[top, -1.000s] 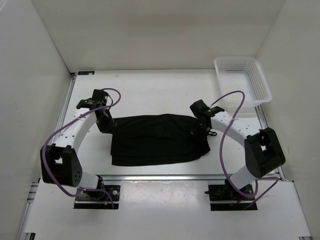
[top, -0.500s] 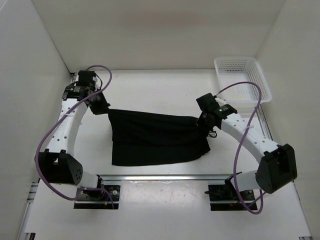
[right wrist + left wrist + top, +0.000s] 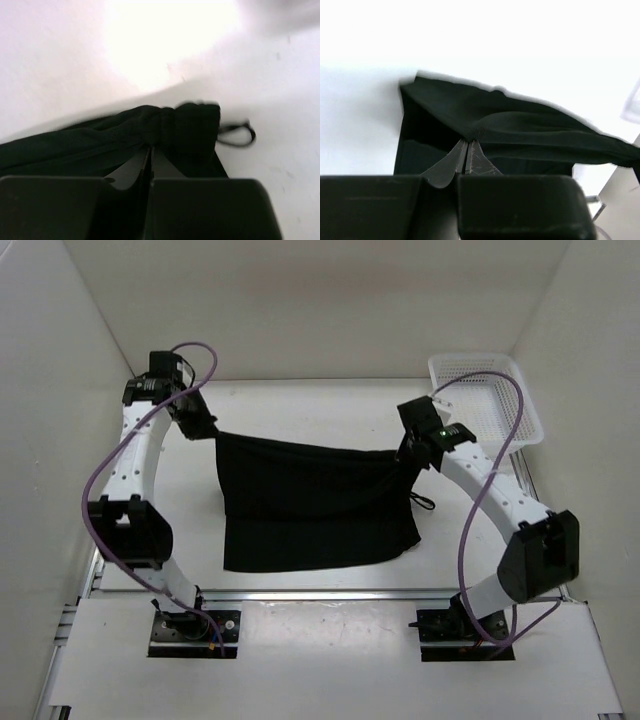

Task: Fold and stack the shorts
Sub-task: Fold the shorts

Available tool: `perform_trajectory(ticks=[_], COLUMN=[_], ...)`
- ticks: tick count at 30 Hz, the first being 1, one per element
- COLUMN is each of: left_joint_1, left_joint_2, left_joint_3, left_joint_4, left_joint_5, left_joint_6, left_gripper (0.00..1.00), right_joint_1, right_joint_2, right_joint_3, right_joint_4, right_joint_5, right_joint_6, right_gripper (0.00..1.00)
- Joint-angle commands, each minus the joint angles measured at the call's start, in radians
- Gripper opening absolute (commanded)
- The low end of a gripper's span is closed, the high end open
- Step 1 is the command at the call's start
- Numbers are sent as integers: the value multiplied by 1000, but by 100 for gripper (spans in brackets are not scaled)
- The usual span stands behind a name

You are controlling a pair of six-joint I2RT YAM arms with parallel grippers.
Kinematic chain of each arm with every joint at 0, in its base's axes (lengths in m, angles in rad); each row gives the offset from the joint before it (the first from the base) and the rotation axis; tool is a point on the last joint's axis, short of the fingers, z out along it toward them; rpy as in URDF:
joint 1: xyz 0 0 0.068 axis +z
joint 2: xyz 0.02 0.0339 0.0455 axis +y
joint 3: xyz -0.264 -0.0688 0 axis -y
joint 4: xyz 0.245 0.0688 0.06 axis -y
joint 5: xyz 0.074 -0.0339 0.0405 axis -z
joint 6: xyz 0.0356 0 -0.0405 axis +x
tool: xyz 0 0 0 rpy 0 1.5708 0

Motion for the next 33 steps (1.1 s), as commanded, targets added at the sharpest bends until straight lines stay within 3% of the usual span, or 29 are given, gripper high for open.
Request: perform_trajectory(ticks=[1,7,16,25,30,33], left_joint_1=[6,15,24,34,43,43], left_joint_2=[66,278,560,617,496,351], left_joint_3=[208,408,735,936,849,636], left_joint_4=[24,1,21,129,140,140], left_joint_5=[14,25,34,140,164,164], left_joint_6=[15,35,53,-5,-5,26], left_gripper=[10,10,10,10,10,10], right_joint_1=[-28,-68,-139,-159,-159,-159], right_joint_2=[71,265,390,444,401,344], right_joint_3=[152,328,439,493,462,392], right_joint_4=[64,73,82,91,100,110], right_joint_5=[35,24,-37,-103,-143,-143], right_joint_6=[-98,-131,-141,-159,-168,-177], right_gripper=[0,0,0,0,0,0])
